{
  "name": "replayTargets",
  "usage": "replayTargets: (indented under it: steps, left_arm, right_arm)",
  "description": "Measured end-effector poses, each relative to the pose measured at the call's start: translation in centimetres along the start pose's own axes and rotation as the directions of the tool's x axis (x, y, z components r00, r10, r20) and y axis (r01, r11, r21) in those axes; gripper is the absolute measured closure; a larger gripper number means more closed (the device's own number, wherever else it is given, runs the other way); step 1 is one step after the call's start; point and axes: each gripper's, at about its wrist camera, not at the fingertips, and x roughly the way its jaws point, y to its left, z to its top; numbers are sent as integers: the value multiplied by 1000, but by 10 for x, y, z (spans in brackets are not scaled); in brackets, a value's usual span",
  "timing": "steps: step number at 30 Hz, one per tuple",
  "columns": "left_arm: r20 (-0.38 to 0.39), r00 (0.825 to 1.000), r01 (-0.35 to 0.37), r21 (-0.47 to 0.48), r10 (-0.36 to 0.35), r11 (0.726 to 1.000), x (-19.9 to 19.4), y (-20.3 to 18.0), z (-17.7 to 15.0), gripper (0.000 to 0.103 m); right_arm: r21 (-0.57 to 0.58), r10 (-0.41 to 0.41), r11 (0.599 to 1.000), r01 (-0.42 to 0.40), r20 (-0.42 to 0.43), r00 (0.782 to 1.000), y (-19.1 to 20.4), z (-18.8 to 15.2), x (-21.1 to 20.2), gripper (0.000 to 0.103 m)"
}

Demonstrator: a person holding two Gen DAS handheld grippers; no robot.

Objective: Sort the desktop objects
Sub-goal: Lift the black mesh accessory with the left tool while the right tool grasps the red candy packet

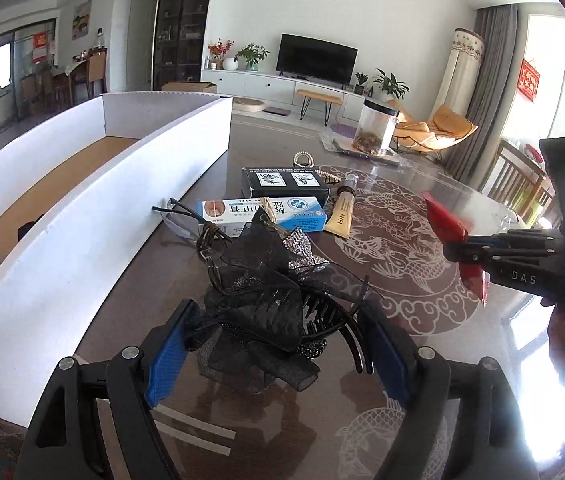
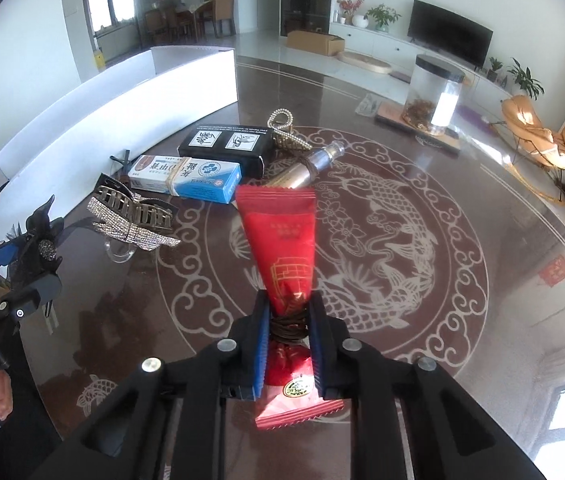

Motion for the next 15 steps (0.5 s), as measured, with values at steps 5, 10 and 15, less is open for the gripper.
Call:
replayTargets:
  steps: [5,10,15]
  left_arm:
    - [102,995,-2,-84,10,996,-54,37,40,23]
    - [146,980,-113,-154,136,982,-88,110,85,23]
    - [43,963,-247,-247,265,937,-76,193,97,23]
  right_arm:
    - [-42,80,996,-77,71,994,39,40,-22,84]
    - [-138,185,977,-165,149,971,120,108,-25,84]
    - [-221,293,942,-252,180,939,214,172,-8,84]
